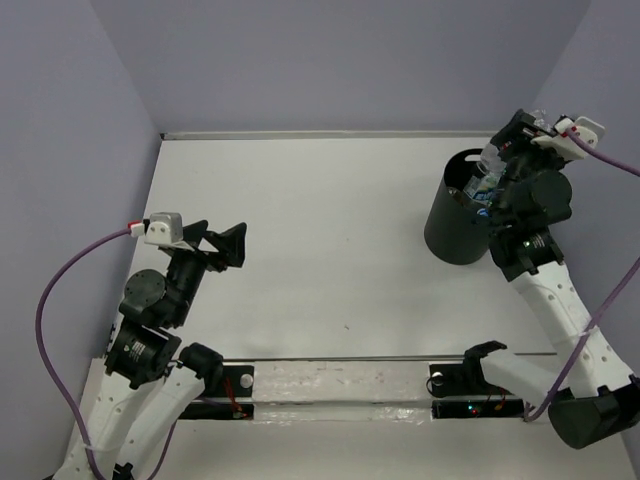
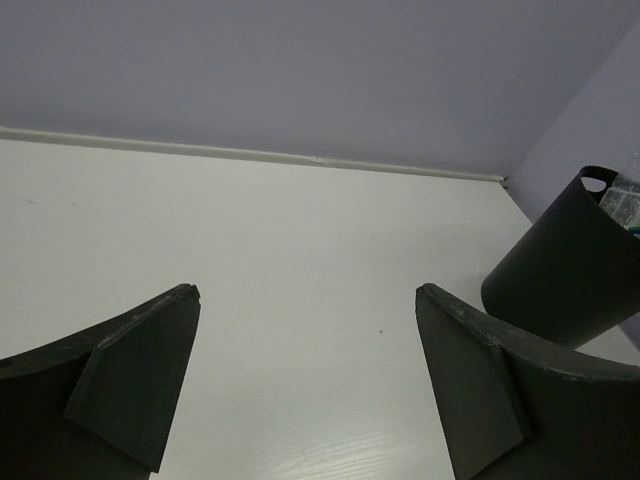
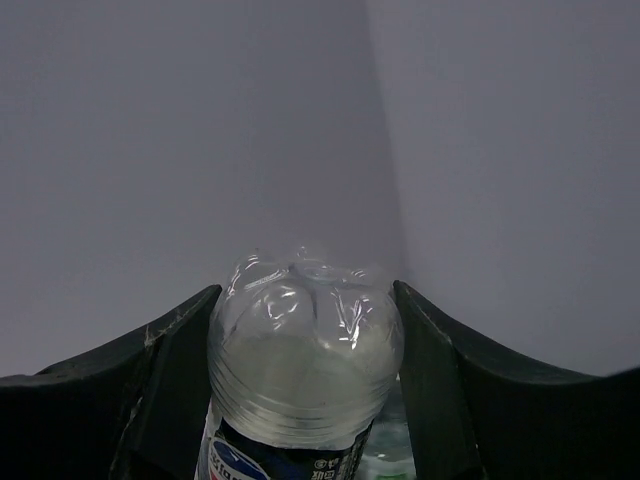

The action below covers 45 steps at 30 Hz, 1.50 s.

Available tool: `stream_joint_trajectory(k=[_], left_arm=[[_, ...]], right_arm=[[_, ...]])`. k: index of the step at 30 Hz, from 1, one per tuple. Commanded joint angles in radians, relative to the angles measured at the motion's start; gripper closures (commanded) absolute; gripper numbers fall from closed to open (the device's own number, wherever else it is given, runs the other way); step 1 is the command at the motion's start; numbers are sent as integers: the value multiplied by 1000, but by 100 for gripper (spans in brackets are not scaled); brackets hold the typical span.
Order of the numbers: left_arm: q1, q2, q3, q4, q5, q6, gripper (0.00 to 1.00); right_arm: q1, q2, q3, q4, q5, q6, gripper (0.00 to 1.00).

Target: Put the plastic bottles in the bin

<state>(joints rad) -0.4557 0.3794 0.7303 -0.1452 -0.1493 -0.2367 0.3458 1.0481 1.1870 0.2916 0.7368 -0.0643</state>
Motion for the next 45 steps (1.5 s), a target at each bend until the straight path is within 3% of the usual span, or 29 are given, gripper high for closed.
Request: stream_joint_trajectory(k=[1, 3, 8, 14, 18, 24, 27, 28, 29, 32, 34, 45], left_arm=[[8, -13, -6, 61, 28, -1, 1], [9, -14, -6, 62, 36, -1, 1], [6, -31, -6, 59, 33, -1, 1], [0, -48, -6, 55, 25, -1, 1], [-3, -56, -6, 53, 22, 0, 1], [-3, -54, -5, 52, 17, 0, 1], [-3, -48, -6, 53, 20, -1, 1], [-3, -43, -6, 53, 20, 0, 1], [-1, -39, -6, 53, 20, -1, 1], [-3, -36, -6, 53, 19, 0, 1], [-3, -33, -8, 55, 16, 0, 1], [-1, 4, -8, 56, 5, 0, 1]], right_arm=[[-66, 41, -174, 343, 211, -338, 62], [-108, 55, -207, 466, 222, -402, 62], [-154, 133, -185, 538, 217, -523, 62], [-165, 246, -236, 777, 220, -681, 61], [-174, 306, -283, 813, 237, -672, 61], [-174, 332, -357, 753, 276, -533, 58], [-174, 316, -356, 681, 282, -482, 43], [-174, 287, -340, 638, 267, -415, 26], [-174, 253, -327, 512, 253, -369, 20], [-174, 211, -274, 341, 208, -258, 11], [-174, 193, -247, 249, 190, -209, 7], [-174, 84, -72, -305, -39, 162, 9]])
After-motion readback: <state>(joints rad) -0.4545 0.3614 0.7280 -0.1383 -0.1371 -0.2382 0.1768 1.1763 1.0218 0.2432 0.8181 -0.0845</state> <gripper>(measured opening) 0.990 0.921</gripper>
